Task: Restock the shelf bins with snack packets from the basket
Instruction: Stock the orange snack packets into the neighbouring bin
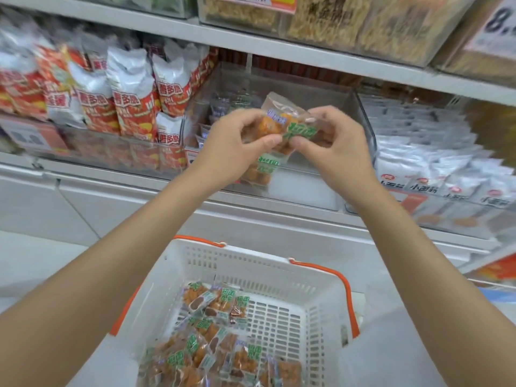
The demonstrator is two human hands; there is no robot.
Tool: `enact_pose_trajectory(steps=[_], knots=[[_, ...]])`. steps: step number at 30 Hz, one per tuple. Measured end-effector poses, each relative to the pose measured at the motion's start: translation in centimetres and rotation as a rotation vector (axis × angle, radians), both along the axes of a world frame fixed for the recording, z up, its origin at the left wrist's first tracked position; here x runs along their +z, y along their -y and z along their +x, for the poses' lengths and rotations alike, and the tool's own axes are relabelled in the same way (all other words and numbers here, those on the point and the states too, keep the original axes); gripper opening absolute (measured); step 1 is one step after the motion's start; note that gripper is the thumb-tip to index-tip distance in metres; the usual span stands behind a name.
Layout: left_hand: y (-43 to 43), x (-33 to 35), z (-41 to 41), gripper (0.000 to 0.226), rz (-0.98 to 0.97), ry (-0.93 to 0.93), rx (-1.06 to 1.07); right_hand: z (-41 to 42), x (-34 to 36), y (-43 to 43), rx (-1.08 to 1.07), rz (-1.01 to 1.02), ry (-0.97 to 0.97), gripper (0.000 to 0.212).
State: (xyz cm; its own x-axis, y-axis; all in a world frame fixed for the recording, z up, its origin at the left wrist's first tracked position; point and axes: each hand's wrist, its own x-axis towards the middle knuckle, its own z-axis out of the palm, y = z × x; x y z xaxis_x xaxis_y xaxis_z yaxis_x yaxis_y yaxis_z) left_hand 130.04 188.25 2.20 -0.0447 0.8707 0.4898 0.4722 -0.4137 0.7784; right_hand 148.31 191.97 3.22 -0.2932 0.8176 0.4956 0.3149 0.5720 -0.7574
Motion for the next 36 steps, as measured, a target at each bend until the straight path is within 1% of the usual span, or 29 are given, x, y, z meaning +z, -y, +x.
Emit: enact_pose_trajectory(steps=[2,3,6,8,10,12,13,15,17,20,24,27,29,31,33,36], knots=[[-0.7,0.0,-0.4,0.019,0.034,-0.07,0.057,-0.5,-0.4,-0.5,-0.048,0.059,0.006,0.03],[-1.1,-0.3,-0.8,0.021,0.024,-0.101,0.073,-0.8,-0.8,-0.8,-0.067,0.057,0.027,0.03],[-1.8,-1.9,-2.0,0.022,-0.084,-0.166,0.081,-1.2,-2.9,-1.7,-0.073,-0.021,0.111,0.031],[-2.0,-3.0,-2.6,0.024,-0.164,-0.248,0.1,-1.3,-3.8,-2.2,-0.075,-0.073,0.171,0.029],[-2.1,-3.7,-3.0,0.029,-0.231,-0.292,0.112,-1.6,-4.2,-2.4,-0.072,-0.161,0.185,0.023],[-2.2,-3.8,-3.0,0.033,-0.257,-0.286,0.113,-1.8,-4.3,-2.8,-0.093,-0.215,0.154,0.013],[-2.3,-3.7,-2.9,0.034,-0.249,-0.28,0.112,-2.0,-4.2,-3.0,-0.101,-0.223,0.149,0.014],[-2.8,-3.4,-2.6,0.036,-0.229,-0.261,0.095,-2.2,-4.0,-3.6,-0.106,-0.231,0.199,0.023],[-3.2,-3.0,-2.5,0.037,-0.233,-0.284,0.077,-2.4,-3.8,-3.9,-0.104,-0.246,0.241,0.026],[-4.0,-2.8,-3.1,0.019,-0.263,-0.338,0.072,-2.6,-3.7,-4.4,-0.095,-0.263,0.278,0.026],[-4.7,-2.4,-3.9,0.015,-0.376,-0.408,0.046,-3.0,-3.7,-4.8,-0.048,-0.286,0.332,0.024],[-4.8,-1.9,-4.1,0.023,-0.413,-0.425,0.025,-3.0,-4.0,-5.3,-0.038,-0.318,0.375,0.03],[-4.9,-2.0,-4.0,0.031,-0.384,-0.443,0.029,-2.9,-4.0,-5.5,-0.007,-0.384,0.381,0.032],[-5.2,-2.1,-3.7,0.041,-0.319,-0.53,0.061,-2.8,-3.7,-5.7,0.016,-0.442,0.382,0.039],[-5.5,-2.1,-3.6,0.044,-0.282,-0.593,0.059,-2.8,-3.5,-5.9,0.03,-0.458,0.406,0.044],[-6.4,-1.3,-3.6,0.049,-0.317,-0.699,0.007,-2.9,-3.5,-6.0,0.048,-0.456,0.474,0.048]])
